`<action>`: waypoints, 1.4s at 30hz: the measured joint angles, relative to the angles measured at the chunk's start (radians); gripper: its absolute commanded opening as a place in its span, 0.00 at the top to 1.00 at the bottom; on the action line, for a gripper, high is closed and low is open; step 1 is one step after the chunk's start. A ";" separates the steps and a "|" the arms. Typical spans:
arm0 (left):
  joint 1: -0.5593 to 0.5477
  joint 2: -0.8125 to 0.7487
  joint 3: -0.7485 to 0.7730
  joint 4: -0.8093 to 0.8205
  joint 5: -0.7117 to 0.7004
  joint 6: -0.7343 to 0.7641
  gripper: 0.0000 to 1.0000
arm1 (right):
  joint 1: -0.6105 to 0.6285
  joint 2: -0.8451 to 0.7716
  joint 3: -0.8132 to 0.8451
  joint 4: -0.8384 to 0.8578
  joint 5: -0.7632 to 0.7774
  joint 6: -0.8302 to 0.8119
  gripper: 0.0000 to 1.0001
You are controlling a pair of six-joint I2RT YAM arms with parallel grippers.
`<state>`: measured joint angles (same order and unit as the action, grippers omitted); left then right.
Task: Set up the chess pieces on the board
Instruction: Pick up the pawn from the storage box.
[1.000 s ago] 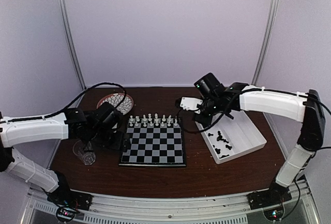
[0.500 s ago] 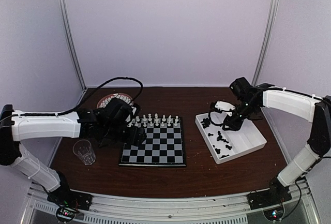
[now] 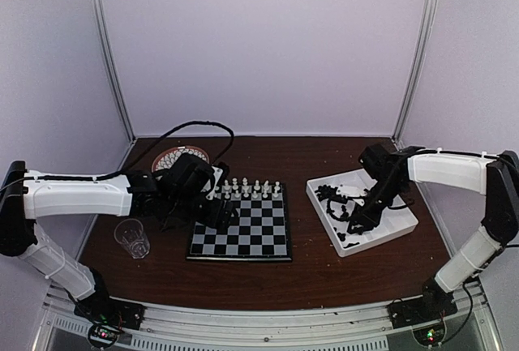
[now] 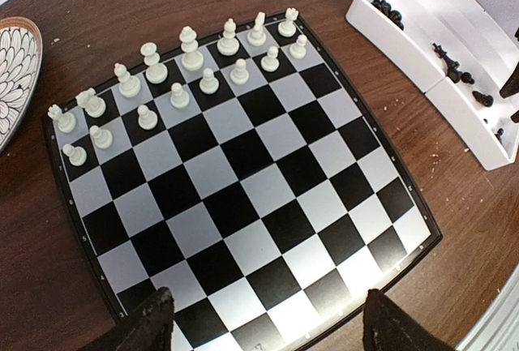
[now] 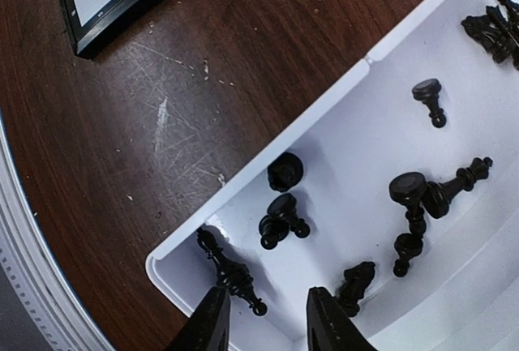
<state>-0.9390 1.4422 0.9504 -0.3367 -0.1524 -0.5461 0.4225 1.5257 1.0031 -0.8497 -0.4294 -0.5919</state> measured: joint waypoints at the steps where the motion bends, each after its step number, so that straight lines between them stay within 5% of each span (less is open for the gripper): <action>1: 0.000 0.000 0.000 0.000 0.000 0.000 0.20 | 0.005 0.005 0.000 0.000 -0.005 -0.004 0.66; 42: -0.001 0.019 -0.037 0.029 0.000 -0.020 0.20 | 0.060 0.169 0.043 0.061 0.070 0.067 0.94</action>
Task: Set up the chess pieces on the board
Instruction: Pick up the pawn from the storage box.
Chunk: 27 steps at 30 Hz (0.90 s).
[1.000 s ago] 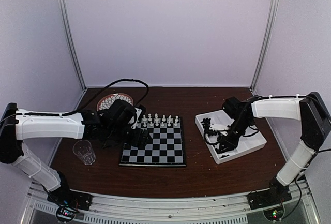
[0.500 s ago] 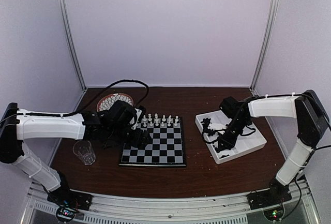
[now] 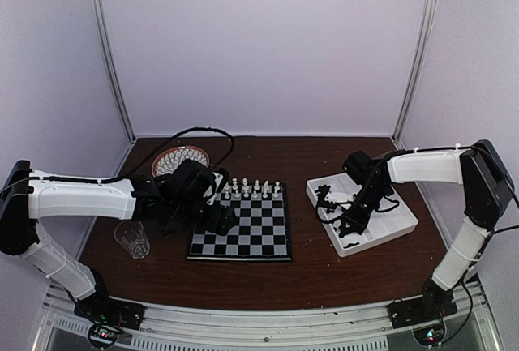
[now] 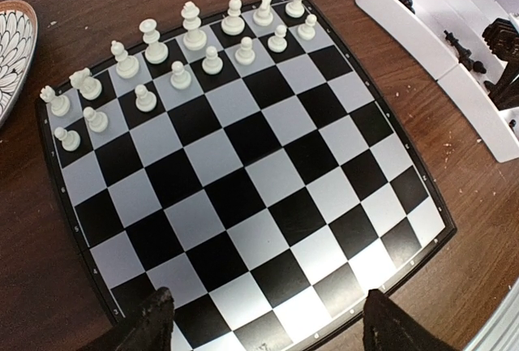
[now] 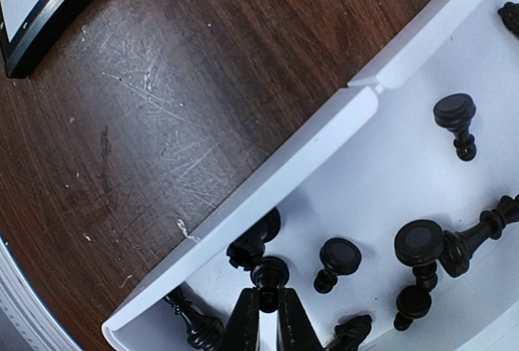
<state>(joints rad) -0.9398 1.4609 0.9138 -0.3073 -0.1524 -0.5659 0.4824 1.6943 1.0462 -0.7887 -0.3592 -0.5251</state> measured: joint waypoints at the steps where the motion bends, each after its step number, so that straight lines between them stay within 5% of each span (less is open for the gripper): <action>1: 0.000 0.000 0.000 0.000 0.000 0.000 0.20 | 0.000 0.000 0.002 0.000 0.000 0.002 0.96; 7: 0.000 0.000 0.000 0.000 0.000 0.000 0.20 | 0.000 0.004 0.008 0.000 0.000 0.002 1.00; 27: 0.000 0.000 -0.011 0.001 0.001 0.000 0.20 | 0.005 0.025 0.024 0.005 0.013 0.009 0.87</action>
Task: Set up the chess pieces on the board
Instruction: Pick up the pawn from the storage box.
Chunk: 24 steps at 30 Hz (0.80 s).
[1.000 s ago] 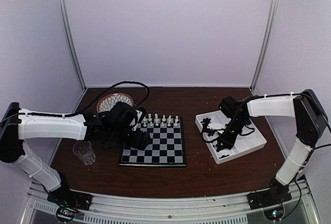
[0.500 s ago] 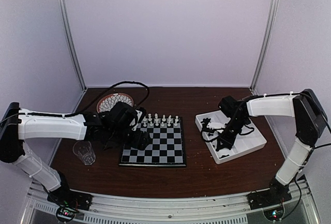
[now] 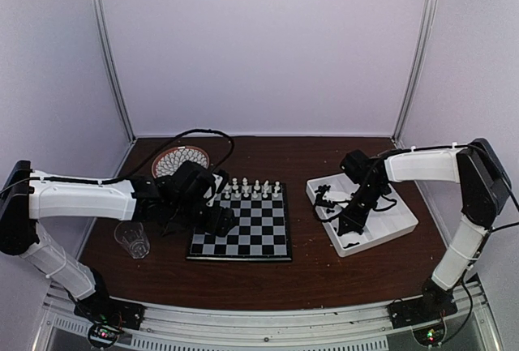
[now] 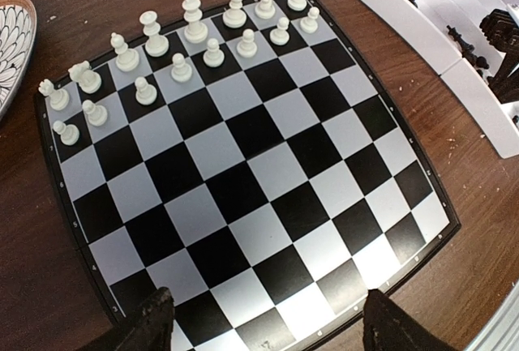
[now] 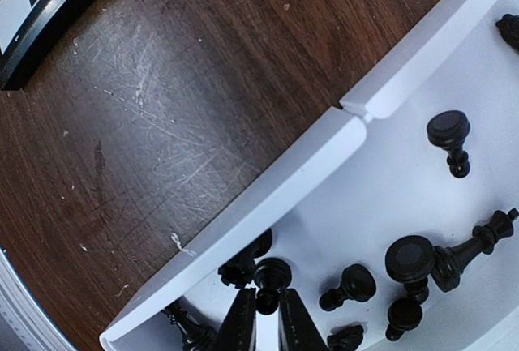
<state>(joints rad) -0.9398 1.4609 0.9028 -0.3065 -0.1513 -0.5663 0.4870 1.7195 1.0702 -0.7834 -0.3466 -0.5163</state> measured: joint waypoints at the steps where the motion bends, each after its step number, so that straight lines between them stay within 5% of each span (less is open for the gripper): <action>1: 0.000 0.000 0.000 0.000 0.000 0.000 0.20 | 0.000 0.000 0.001 0.000 0.001 0.000 0.88; 9: 0.000 0.000 -0.009 0.007 0.002 0.000 0.20 | 0.002 0.005 0.006 0.008 0.010 0.003 0.99; 24: 0.004 -0.009 0.095 -0.105 -0.014 0.081 0.12 | 0.003 -0.133 0.074 -0.111 0.097 -0.011 1.00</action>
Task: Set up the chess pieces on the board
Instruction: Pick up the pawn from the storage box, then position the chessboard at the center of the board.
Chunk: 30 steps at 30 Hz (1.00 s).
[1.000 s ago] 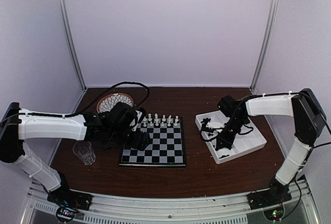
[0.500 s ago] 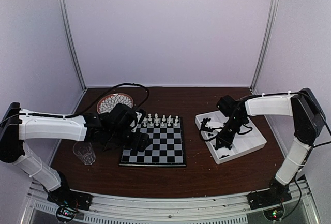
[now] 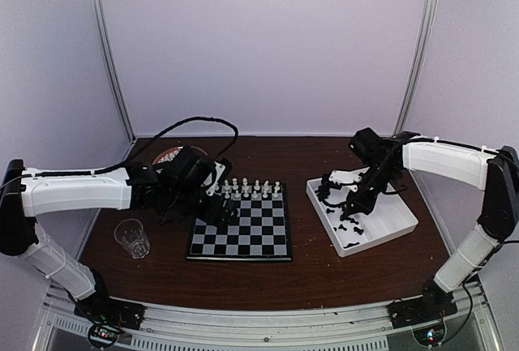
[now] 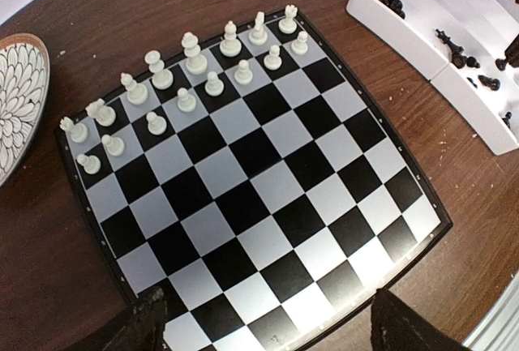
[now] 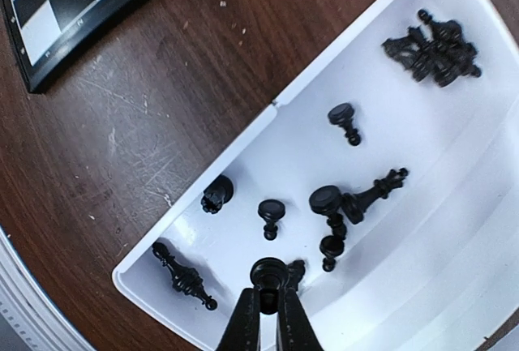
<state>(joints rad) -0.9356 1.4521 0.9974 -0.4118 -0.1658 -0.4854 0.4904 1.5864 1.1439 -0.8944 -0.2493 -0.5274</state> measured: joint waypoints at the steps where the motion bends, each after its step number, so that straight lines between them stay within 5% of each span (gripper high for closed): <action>1: 0.003 0.000 0.018 -0.018 -0.001 0.010 0.12 | 0.000 -0.011 0.021 -0.014 0.001 -0.002 1.00; 14: 0.238 -0.090 0.080 -0.197 0.008 0.057 0.10 | 0.092 -0.010 0.348 -0.173 0.016 -0.026 1.00; 17: 0.241 -0.087 0.077 -0.211 0.013 0.029 0.03 | 0.147 0.043 0.426 -0.195 0.023 -0.031 1.00; 30: 0.270 0.087 -0.075 -0.205 0.059 -0.168 0.02 | 0.316 0.208 0.516 -0.238 0.030 -0.053 1.00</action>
<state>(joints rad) -0.6651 1.5394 0.9222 -0.6170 -0.1066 -0.6537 0.8062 1.7947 1.6600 -1.1320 -0.2195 -0.5808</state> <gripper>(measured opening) 0.976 0.067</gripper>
